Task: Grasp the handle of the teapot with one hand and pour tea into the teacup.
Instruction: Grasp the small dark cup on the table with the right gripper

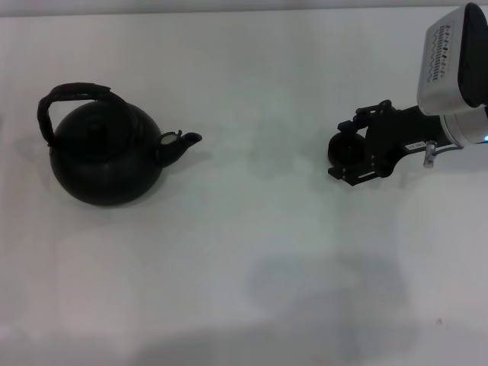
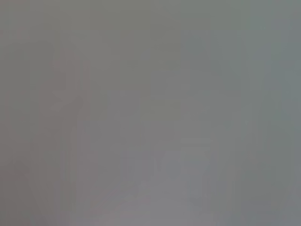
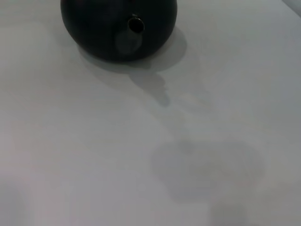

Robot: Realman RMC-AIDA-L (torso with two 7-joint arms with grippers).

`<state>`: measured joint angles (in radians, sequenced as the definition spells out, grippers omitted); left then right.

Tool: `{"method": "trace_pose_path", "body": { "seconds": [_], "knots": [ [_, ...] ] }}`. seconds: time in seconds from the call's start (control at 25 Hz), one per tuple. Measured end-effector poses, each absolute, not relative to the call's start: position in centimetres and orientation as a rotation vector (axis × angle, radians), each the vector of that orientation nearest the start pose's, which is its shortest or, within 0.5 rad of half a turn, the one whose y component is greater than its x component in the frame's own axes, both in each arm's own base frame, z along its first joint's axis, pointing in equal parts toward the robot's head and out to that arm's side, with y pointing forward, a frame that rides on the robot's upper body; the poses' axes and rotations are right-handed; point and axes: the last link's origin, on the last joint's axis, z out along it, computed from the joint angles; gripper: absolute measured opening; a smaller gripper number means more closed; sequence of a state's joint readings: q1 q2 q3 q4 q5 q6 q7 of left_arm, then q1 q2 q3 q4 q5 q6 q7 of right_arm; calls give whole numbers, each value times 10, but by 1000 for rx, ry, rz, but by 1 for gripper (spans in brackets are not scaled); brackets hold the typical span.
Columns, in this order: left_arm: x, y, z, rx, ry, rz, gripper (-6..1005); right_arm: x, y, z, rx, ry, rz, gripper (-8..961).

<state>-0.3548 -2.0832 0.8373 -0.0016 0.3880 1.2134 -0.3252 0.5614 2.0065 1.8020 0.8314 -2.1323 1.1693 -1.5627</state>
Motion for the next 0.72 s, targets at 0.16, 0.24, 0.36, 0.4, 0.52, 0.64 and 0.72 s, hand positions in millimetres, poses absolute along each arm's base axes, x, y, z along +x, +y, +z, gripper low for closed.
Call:
{"method": "trace_pose_path", "body": {
  "seconds": [0.16,0.24,0.36,0.4,0.52,0.64,0.72],
  "knots": [
    [-400,282,27,-1295,-756,-646,832,256,365,-33,-2853,255,-160,837],
    [-400,282,27,-1295,-757,-645,832,256,366,-33,-2846,250,-160,837],
    [-400,281,27,-1295,-757,-645,832,256,368,-32,-2831,241,-162,837],
    [-400,281,27,-1295,-758,-644,831,257,369,-32,-2824,238,-163,837],
    [-400,281,27,-1294,-758,-644,831,257,370,-32,-2813,233,-167,836],
    [-400,281,27,-1295,-758,-644,832,257,370,-32,-2816,230,-171,836],
    [-400,281,26,-1299,-757,-644,833,257,370,-33,-2818,231,-176,836]
  ]
}}
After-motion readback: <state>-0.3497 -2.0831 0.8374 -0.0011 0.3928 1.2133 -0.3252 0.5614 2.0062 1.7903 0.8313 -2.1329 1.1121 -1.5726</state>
